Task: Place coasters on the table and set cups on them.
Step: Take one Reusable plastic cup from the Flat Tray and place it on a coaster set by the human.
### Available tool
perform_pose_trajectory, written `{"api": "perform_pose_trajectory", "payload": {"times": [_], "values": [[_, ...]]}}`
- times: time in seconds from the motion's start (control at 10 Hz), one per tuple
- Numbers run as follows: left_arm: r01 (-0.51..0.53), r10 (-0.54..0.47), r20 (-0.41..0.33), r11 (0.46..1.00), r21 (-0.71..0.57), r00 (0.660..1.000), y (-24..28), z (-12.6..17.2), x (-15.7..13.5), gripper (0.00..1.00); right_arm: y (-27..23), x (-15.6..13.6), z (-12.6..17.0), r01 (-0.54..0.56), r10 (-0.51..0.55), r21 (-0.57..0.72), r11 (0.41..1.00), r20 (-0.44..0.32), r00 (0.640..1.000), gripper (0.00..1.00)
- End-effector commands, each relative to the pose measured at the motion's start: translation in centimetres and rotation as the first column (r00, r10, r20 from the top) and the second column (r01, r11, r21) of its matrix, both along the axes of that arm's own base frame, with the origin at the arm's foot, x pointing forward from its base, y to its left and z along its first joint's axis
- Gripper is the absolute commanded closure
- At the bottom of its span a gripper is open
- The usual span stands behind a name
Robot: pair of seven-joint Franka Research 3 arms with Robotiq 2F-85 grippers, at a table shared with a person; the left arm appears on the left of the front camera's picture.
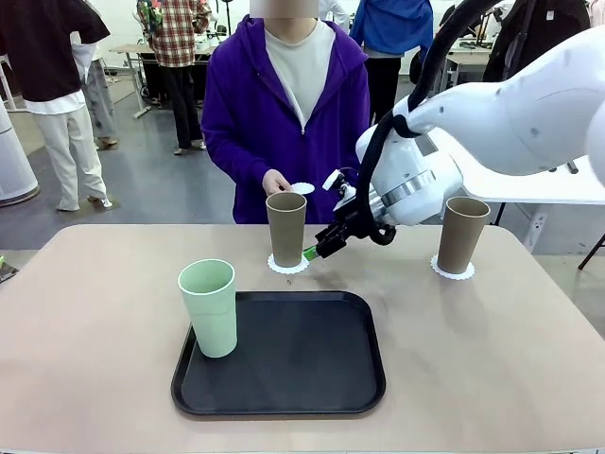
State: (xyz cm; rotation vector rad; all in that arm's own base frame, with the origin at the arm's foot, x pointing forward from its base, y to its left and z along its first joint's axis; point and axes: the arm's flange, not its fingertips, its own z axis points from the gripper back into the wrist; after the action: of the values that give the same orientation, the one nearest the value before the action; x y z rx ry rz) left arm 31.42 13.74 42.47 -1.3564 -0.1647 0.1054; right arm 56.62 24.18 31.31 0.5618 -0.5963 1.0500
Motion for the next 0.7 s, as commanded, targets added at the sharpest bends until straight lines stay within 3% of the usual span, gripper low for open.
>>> {"api": "perform_pose_trajectory", "payload": {"times": [0.0, 0.2, 0.4, 0.6], "values": [[-0.005, 0.005, 0.010, 1.000, -0.009, 1.000, -0.1, 0.2, 0.0, 0.00, -0.3, -2.3, 5.5, 0.175, -0.209, -0.219, 0.960, -0.146, 0.967, 0.00], [-0.005, 0.005, 0.010, 1.000, -0.009, 1.000, -0.1, 0.2, 0.0, 0.00, 0.0, -3.8, 11.7, 0.360, -0.421, -0.330, 0.873, -0.137, 0.896, 0.00], [-0.005, 0.005, 0.010, 1.000, -0.009, 1.000, -0.1, 0.2, 0.0, 0.00, 3.0, -7.0, 18.4, 0.408, -0.465, -0.360, 0.839, -0.087, 0.881, 0.00], [-0.005, 0.005, 0.010, 1.000, -0.009, 1.000, -0.1, 0.2, 0.0, 0.00, 5.2, -9.2, 22.9, 0.439, -0.489, -0.390, 0.809, -0.034, 0.872, 0.00]]}}
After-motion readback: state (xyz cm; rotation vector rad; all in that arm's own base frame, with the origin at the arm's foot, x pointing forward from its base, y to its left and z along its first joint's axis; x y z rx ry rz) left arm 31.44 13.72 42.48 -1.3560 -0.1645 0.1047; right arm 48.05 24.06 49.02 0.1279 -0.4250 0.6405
